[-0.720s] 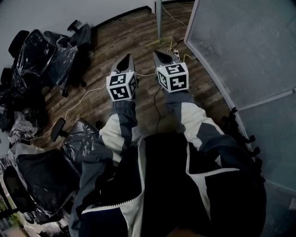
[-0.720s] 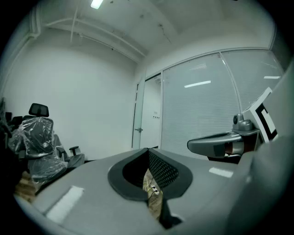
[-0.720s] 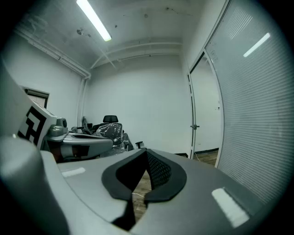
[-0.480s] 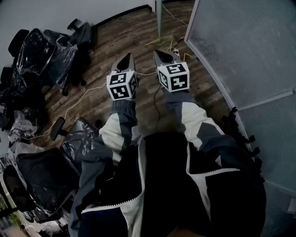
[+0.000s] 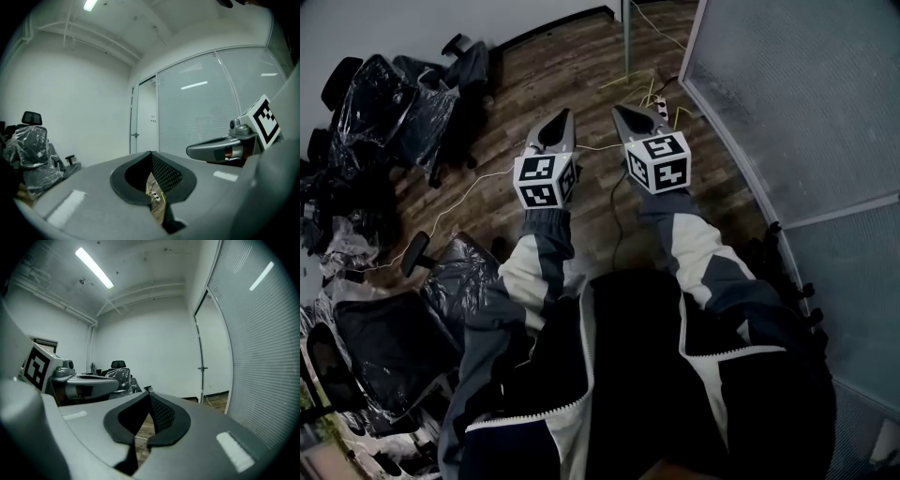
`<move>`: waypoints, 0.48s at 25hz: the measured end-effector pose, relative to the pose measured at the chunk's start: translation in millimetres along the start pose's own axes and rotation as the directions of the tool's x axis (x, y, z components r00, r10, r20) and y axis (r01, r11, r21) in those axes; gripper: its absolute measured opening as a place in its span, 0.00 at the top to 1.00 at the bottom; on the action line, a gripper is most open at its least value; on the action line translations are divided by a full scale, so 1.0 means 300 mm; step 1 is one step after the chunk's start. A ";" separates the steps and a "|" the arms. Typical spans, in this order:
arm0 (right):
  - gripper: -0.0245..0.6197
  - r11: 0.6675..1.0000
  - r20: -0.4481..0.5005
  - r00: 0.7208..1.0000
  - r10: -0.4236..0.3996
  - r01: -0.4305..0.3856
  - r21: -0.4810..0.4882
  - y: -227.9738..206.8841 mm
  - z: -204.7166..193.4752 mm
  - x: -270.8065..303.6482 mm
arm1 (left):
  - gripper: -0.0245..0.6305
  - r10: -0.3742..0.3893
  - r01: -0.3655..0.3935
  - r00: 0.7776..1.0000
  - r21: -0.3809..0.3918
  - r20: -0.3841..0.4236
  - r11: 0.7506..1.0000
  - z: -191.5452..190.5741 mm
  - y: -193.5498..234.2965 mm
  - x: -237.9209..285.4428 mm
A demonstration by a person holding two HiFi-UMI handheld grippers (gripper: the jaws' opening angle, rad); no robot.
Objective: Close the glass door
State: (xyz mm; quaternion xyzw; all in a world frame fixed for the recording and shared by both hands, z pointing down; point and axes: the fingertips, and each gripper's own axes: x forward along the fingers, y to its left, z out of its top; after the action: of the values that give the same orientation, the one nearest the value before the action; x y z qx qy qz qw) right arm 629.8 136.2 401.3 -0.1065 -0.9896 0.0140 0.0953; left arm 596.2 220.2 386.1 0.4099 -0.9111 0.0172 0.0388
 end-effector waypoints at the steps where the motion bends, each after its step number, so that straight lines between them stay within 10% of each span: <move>1: 0.95 1.000 0.001 1.000 0.001 -0.001 -0.002 -0.023 -0.005 -0.013 | 0.96 0.015 -0.015 1.000 -0.002 -0.004 1.000 -0.002 -0.009 0.008; 12: 0.95 0.997 -0.035 0.997 0.071 -0.072 -0.014 -0.199 -0.075 -0.025 | 0.96 0.141 -0.142 0.990 -0.041 -0.024 0.989 -0.049 -0.052 0.082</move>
State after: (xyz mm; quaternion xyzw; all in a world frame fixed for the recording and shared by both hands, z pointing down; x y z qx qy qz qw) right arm 629.0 76.4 424.9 -0.1428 -0.9835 0.0081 0.1110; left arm 592.5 192.6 402.9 0.3432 -0.9376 0.0048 0.0559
